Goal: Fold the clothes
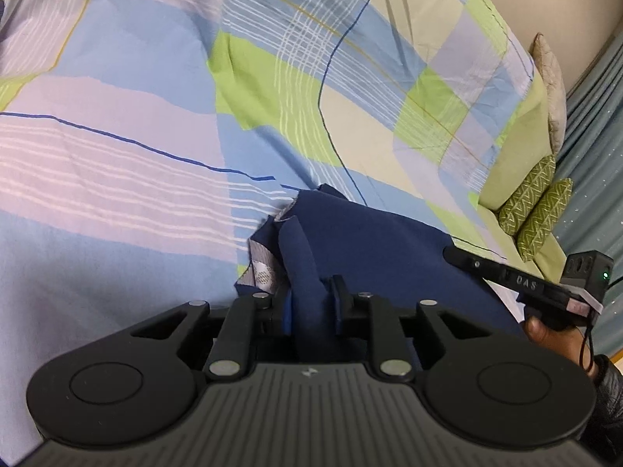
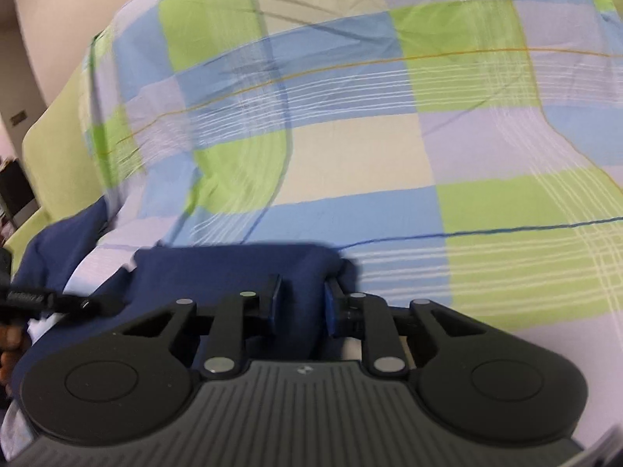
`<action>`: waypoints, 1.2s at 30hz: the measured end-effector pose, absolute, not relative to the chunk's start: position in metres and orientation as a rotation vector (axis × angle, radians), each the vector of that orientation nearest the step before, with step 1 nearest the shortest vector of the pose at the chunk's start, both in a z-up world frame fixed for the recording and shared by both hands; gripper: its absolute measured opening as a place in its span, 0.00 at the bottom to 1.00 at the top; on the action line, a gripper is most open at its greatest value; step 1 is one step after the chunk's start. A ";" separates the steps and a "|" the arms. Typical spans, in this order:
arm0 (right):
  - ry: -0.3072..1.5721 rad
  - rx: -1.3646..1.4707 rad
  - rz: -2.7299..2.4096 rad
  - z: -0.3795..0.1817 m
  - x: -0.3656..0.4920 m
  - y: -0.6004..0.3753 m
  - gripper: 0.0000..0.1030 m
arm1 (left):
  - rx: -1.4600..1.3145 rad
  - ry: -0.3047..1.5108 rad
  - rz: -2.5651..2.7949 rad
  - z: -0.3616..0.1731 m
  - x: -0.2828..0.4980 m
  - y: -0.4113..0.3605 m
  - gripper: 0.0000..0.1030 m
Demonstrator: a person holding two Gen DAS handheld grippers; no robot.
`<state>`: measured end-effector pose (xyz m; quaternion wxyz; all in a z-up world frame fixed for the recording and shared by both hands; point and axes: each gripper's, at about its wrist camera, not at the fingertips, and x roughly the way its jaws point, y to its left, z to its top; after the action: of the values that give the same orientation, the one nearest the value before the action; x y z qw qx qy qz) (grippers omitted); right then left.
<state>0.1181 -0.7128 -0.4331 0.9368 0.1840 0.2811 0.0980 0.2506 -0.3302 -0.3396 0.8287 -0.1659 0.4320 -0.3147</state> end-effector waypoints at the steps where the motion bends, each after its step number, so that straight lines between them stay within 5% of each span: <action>1: 0.571 0.386 0.187 -0.434 0.120 -0.716 0.36 | -0.352 0.902 -0.651 -0.336 0.248 -0.329 0.32; 9: 0.457 0.370 0.126 -0.396 0.046 -0.716 0.37 | -0.232 0.739 -0.579 -0.286 0.199 -0.315 0.32; 12: 0.428 0.328 0.173 -0.386 0.001 -0.699 0.41 | -0.099 0.712 -0.660 -0.265 0.163 -0.330 0.39; 18: 0.508 0.205 0.301 -0.397 -0.041 -0.656 0.42 | 0.203 0.767 -0.741 -0.288 0.128 -0.369 0.41; 36: 0.521 0.008 0.314 -0.368 -0.073 -0.626 0.54 | 0.276 0.779 -0.689 -0.264 0.103 -0.354 0.42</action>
<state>-0.0734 -0.6264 -0.3677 0.9541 0.0040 0.2564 0.1547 0.1032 -0.3540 -0.2643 0.8587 0.1313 0.3711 -0.3280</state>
